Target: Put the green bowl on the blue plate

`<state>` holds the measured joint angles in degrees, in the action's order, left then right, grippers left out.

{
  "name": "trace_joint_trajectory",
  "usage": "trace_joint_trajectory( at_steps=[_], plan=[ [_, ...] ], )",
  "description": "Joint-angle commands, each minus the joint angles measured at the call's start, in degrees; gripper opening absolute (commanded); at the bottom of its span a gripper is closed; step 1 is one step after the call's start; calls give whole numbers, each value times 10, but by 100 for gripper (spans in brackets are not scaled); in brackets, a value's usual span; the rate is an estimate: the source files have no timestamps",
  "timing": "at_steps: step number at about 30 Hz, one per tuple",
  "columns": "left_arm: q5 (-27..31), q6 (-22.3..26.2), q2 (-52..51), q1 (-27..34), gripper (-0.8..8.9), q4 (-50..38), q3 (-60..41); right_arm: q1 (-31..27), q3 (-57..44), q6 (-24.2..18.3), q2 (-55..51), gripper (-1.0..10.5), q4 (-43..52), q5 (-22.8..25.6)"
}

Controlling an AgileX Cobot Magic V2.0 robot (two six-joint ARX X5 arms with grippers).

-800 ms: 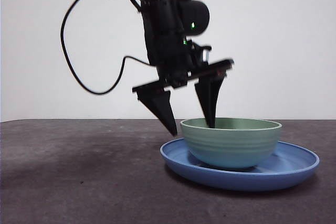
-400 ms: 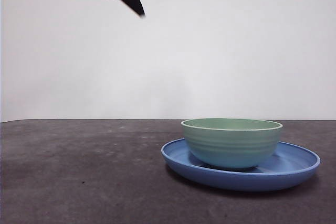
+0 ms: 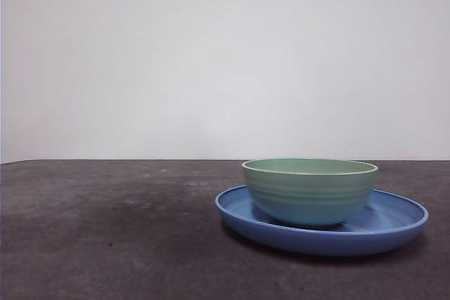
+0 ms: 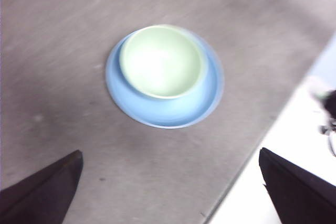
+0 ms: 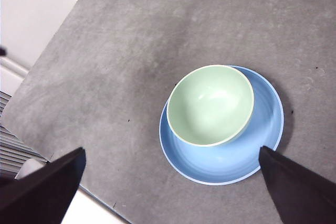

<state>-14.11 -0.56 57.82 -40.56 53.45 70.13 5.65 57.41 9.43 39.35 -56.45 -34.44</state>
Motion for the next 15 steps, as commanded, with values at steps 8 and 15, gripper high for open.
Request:
trace_joint_trajectory(
  at_steps=[8, 15],
  plan=[
    [-16, -41, -179, -3, 563, -30, -165, 2, 9, 2, 3, 575, 2, -1],
    [-17, -54, -234, -3, 563, -24, -167, 2, 9, 2, 3, 575, 2, -1]
  ],
)
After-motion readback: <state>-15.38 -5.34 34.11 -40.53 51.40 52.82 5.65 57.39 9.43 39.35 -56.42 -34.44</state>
